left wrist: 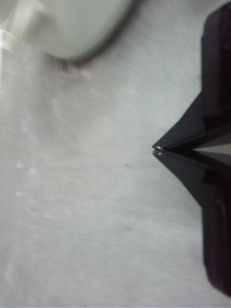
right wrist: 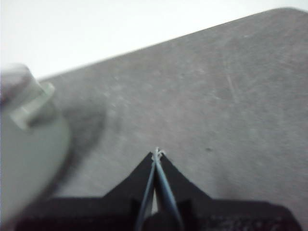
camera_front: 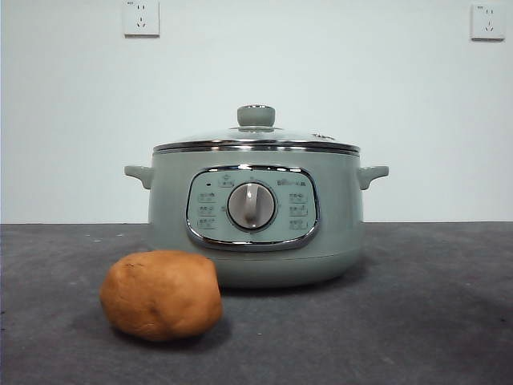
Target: Pick up the potato,open the lid,put the potato in the pot,close the lid
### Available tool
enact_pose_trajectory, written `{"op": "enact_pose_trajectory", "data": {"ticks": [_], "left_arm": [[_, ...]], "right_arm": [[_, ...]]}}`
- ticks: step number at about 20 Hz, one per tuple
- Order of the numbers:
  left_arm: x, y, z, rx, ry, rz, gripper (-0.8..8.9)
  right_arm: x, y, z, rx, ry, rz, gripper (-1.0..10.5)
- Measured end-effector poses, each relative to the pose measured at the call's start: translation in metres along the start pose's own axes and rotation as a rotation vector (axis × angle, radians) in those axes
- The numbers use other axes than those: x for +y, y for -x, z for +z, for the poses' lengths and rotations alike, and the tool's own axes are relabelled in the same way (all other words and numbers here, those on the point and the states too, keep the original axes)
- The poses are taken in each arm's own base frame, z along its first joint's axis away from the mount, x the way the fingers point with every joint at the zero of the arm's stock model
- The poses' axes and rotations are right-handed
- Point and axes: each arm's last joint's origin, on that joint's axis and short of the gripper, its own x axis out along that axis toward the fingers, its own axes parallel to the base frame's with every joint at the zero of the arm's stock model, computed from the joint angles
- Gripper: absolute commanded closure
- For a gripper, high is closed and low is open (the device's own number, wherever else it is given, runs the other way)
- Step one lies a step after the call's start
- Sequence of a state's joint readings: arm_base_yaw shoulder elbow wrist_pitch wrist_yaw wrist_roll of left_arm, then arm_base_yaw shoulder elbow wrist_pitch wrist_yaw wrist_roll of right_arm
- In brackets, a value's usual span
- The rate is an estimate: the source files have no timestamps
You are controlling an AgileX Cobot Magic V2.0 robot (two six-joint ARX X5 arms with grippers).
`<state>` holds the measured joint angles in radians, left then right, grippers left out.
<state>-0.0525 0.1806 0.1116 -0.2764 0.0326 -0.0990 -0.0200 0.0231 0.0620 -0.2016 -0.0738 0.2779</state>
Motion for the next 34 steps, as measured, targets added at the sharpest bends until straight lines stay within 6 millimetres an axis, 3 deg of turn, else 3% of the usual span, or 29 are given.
{"op": "enact_pose_trajectory", "data": {"ticks": [10, 17, 24, 34], "left_arm": [[-0.014, 0.028, 0.074, -0.092, 0.029, -0.200, 8.17], [-0.021, 0.037, 0.113, -0.077, 0.029, -0.307, 8.17], [-0.025, 0.027, 0.114, 0.080, 0.058, -0.454, 8.17], [-0.028, 0.020, 0.102, 0.291, 0.131, -0.629, 8.17]], "right_arm": [[0.024, 0.020, 0.073, -0.089, -0.097, 0.085, 9.6], [0.043, 0.025, 0.119, 0.114, -0.098, 0.214, 9.5], [0.050, 0.017, 0.135, 0.377, -0.143, 0.240, 9.5], [0.052, -0.006, 0.119, 0.721, -0.188, 0.432, 9.4]]}}
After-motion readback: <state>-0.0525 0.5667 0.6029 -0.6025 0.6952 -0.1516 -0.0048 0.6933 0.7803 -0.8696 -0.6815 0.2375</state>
